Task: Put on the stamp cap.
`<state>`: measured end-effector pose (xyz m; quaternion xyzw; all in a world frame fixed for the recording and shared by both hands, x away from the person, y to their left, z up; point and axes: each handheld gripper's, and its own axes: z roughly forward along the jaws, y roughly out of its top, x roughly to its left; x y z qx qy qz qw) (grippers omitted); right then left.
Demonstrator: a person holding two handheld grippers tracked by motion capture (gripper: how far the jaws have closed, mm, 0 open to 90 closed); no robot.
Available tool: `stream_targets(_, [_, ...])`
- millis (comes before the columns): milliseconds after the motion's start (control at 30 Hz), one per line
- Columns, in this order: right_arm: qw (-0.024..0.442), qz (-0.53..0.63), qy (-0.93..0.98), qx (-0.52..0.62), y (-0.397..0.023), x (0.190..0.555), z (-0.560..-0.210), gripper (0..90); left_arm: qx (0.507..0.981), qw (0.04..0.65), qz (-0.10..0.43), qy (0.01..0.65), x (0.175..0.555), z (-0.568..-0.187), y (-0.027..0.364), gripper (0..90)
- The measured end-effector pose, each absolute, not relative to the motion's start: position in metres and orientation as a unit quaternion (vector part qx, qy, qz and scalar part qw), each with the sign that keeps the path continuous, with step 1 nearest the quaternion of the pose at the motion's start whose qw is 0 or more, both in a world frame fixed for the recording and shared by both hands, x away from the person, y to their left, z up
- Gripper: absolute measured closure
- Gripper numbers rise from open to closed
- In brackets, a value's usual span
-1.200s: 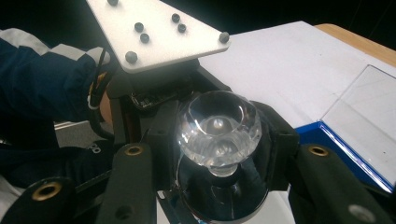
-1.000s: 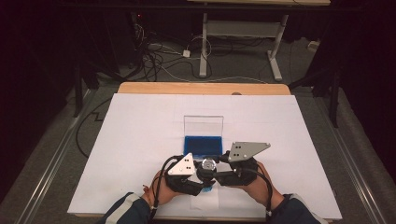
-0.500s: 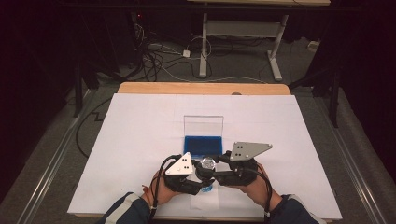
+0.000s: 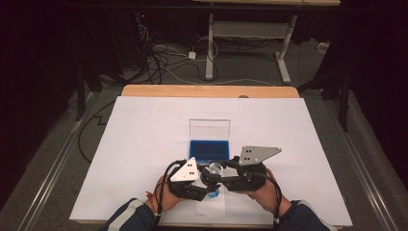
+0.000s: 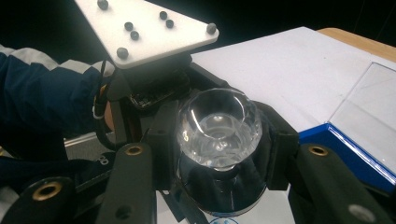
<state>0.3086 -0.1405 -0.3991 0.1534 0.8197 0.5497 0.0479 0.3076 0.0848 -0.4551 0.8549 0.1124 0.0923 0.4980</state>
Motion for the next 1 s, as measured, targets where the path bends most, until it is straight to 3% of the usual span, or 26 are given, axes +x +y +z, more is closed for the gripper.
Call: stream_targets(1000, [0.057,0.527,0.834,0.152,-0.1354,0.3057,-0.4011,57.0,0.863,0.486,0.081,0.115,0.309,-0.4607,0.0821,35.0])
